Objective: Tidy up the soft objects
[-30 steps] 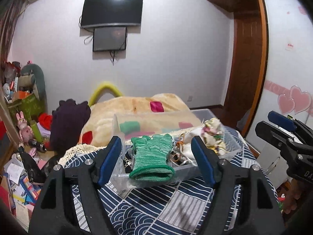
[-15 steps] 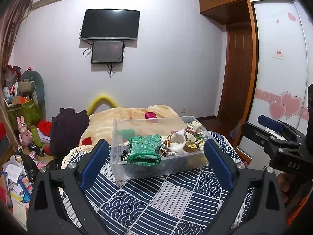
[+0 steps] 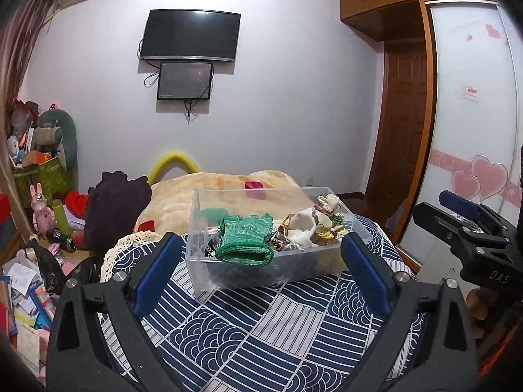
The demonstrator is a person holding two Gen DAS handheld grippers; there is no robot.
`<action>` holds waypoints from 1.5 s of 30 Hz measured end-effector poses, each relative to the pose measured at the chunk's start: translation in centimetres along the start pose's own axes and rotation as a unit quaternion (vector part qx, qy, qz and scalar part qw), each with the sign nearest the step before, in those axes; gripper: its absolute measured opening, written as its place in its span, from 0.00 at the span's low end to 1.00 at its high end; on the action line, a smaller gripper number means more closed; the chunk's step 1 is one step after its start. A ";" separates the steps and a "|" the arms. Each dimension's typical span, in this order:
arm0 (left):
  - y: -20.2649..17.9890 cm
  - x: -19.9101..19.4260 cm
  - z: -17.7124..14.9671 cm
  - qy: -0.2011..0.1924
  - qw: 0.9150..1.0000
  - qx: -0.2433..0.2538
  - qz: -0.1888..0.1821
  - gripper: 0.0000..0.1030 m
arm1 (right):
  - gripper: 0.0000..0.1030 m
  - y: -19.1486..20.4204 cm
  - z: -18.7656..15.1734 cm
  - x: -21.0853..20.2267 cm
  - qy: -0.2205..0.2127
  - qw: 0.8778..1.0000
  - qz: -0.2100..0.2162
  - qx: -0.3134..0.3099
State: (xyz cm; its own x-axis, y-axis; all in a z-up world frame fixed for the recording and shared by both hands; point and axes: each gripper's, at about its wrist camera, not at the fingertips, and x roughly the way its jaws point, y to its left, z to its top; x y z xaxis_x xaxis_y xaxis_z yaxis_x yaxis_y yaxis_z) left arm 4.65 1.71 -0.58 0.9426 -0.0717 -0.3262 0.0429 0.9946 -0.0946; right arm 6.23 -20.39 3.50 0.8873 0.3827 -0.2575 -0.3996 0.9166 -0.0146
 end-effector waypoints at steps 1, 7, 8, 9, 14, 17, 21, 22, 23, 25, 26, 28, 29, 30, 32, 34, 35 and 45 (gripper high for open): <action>0.0 0.0 0.0 0.000 1.000 0.000 0.000 0.96 | 0.91 0.0 -0.1 0.0 0.000 1.000 0.000 0.000; -0.1 0.0 -0.1 -0.001 1.000 0.002 0.000 0.96 | 0.91 0.3 -0.1 -0.1 -0.002 1.000 0.003 -0.003; -0.1 0.0 -0.1 -0.001 1.000 0.002 0.001 0.96 | 0.91 0.3 -0.1 -0.1 -0.002 1.000 0.004 -0.003; -0.1 0.0 -0.1 -0.001 1.000 0.002 0.000 0.96 | 0.91 0.3 -0.1 -0.1 -0.001 1.000 0.004 -0.003; -0.3 -0.1 -0.2 -0.001 1.000 0.005 0.000 0.96 | 0.91 0.4 -0.1 -0.1 -0.001 1.000 0.005 -0.002; -0.5 -0.2 -0.2 -0.003 1.000 0.004 0.002 0.98 | 0.91 0.4 -0.1 -0.1 -0.001 1.000 0.006 -0.002; -0.6 -0.3 -0.3 -0.005 1.000 0.004 0.001 0.99 | 0.92 0.5 0.0 -0.1 0.000 1.000 0.005 -0.002; -0.7 -0.4 -0.3 -0.005 1.000 0.005 0.001 0.99 | 0.92 0.4 -0.1 -0.1 0.000 1.000 0.006 -0.002; -0.7 -0.4 -0.2 -0.006 1.000 0.007 0.000 0.99 | 0.92 0.5 -0.1 -0.1 0.000 1.000 0.006 -0.002; -0.7 -0.4 -0.2 -0.006 1.000 0.007 0.000 0.99 | 0.92 0.5 0.0 -0.1 0.000 1.000 0.006 -0.002; -0.7 -0.4 -0.2 -0.006 1.000 0.006 -0.001 0.99 | 0.92 0.5 -0.1 -0.1 0.000 1.000 0.006 -0.002; -0.7 -0.5 -0.2 -0.007 1.000 0.004 -0.003 0.99 | 0.92 0.5 0.0 -0.1 0.000 1.000 0.007 -0.001; -0.7 -0.5 -0.2 -0.008 1.000 0.003 -0.004 0.99 | 0.92 0.5 -0.1 -0.1 0.000 1.000 0.007 -0.001; -0.7 -0.6 -0.2 -0.008 1.000 0.004 -0.004 0.99 | 0.92 0.5 0.0 -0.1 0.000 1.000 0.008 -0.001; -0.8 -0.7 -0.2 -0.009 1.000 0.005 -0.006 0.99 | 0.92 0.5 0.0 0.0 0.000 1.000 0.007 -0.001; -0.9 -0.8 -0.2 -0.010 1.000 0.007 -0.007 0.99 | 0.92 0.6 0.0 0.0 0.000 1.000 0.008 -0.001; -1.0 -0.8 -0.2 -0.011 1.000 0.009 -0.007 0.99 | 0.92 0.5 -0.1 0.0 0.000 1.000 0.008 -0.001; -1.1 -0.9 -0.2 -0.008 1.000 0.013 -0.016 0.99 | 0.92 0.8 -0.2 0.0 0.002 1.000 0.009 -0.002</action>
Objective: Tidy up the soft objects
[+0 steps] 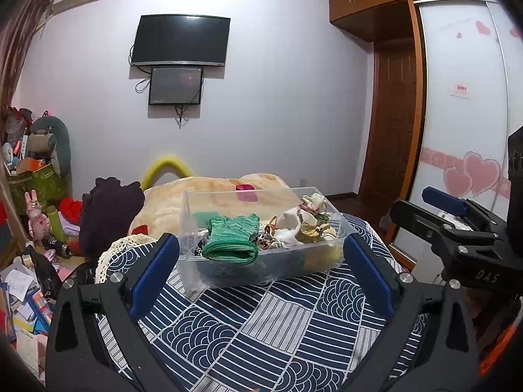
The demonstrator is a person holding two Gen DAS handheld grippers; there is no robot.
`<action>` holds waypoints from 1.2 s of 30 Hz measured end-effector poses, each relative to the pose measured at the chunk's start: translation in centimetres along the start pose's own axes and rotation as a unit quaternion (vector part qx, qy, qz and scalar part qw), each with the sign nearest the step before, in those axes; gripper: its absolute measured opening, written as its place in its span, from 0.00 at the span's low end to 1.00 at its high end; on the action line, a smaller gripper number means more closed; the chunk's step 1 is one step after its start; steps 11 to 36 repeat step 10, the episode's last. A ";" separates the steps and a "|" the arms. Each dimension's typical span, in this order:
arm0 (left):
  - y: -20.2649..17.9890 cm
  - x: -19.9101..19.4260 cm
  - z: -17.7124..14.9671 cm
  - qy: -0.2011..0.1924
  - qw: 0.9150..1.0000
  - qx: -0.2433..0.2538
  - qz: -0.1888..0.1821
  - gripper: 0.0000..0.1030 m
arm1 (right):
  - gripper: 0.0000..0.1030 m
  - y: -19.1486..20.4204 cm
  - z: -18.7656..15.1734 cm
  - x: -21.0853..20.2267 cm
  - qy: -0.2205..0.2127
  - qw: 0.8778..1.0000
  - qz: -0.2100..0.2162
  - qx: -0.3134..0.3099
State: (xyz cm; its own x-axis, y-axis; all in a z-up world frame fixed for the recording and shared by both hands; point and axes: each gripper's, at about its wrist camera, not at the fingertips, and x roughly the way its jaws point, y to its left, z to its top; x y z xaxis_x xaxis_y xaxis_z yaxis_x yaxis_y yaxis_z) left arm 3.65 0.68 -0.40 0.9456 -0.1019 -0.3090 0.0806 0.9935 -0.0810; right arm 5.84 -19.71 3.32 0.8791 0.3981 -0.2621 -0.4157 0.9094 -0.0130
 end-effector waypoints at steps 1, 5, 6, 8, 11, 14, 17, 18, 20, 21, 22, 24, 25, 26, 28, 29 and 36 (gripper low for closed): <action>0.0 0.0 0.0 0.000 1.000 -0.001 0.000 0.99 | 0.92 0.0 0.0 0.0 0.001 1.000 0.000 0.000; 0.2 0.1 0.0 0.006 1.000 -0.007 -0.005 0.99 | 0.92 0.0 -0.2 0.1 0.003 1.000 0.001 0.000; 0.2 0.2 0.0 0.008 1.000 -0.007 -0.007 0.99 | 0.92 0.1 -0.2 0.1 0.004 1.000 0.002 0.000; 0.1 0.2 0.0 0.009 1.000 -0.005 -0.004 0.99 | 0.93 0.0 -0.3 0.1 0.005 1.000 0.002 0.000; 0.0 0.2 -0.1 0.009 1.000 -0.002 -0.003 0.99 | 0.93 0.0 -0.3 0.1 0.005 1.000 0.001 0.000; 0.0 0.2 -0.1 0.009 1.000 -0.002 -0.003 0.99 | 0.93 0.0 -0.3 0.1 0.005 1.000 0.001 0.000; 0.0 0.2 -0.1 0.009 1.000 -0.002 -0.003 0.99 | 0.93 0.0 -0.3 0.1 0.005 1.000 0.001 0.000; 0.0 0.2 -0.1 0.009 1.000 -0.002 -0.003 0.99 | 0.93 0.0 -0.3 0.1 0.005 1.000 0.001 0.000; 0.0 0.2 -0.1 0.009 1.000 -0.002 -0.003 0.99 | 0.93 0.0 -0.3 0.1 0.005 1.000 0.001 0.000; 0.0 0.2 -0.1 0.009 1.000 -0.002 -0.003 0.99 | 0.93 0.0 -0.3 0.1 0.005 1.000 0.001 0.000; 0.0 0.2 -0.1 0.009 1.000 -0.002 -0.003 0.99 | 0.93 0.0 -0.3 0.1 0.005 1.000 0.001 0.000; 0.0 0.2 -0.1 0.009 1.000 -0.002 -0.003 0.99 | 0.93 0.0 -0.3 0.1 0.005 1.000 0.001 0.000; 0.0 0.2 -0.1 0.009 1.000 -0.002 -0.003 0.99 | 0.93 0.0 -0.3 0.1 0.005 1.000 0.001 0.000; 0.0 0.2 -0.1 0.009 1.000 -0.002 -0.003 0.99 | 0.93 0.0 -0.3 0.1 0.005 1.000 0.001 0.000; 0.0 0.2 -0.1 0.009 1.000 -0.002 -0.003 0.99 | 0.93 0.0 -0.3 0.1 0.005 1.000 0.001 0.000; 0.0 0.2 -0.1 0.009 1.000 -0.002 -0.003 0.99 | 0.93 0.0 -0.3 0.1 0.005 1.000 0.001 0.000; 0.0 0.2 -0.1 0.009 1.000 -0.002 -0.003 0.99 | 0.93 0.0 -0.3 0.1 0.005 1.000 0.001 0.000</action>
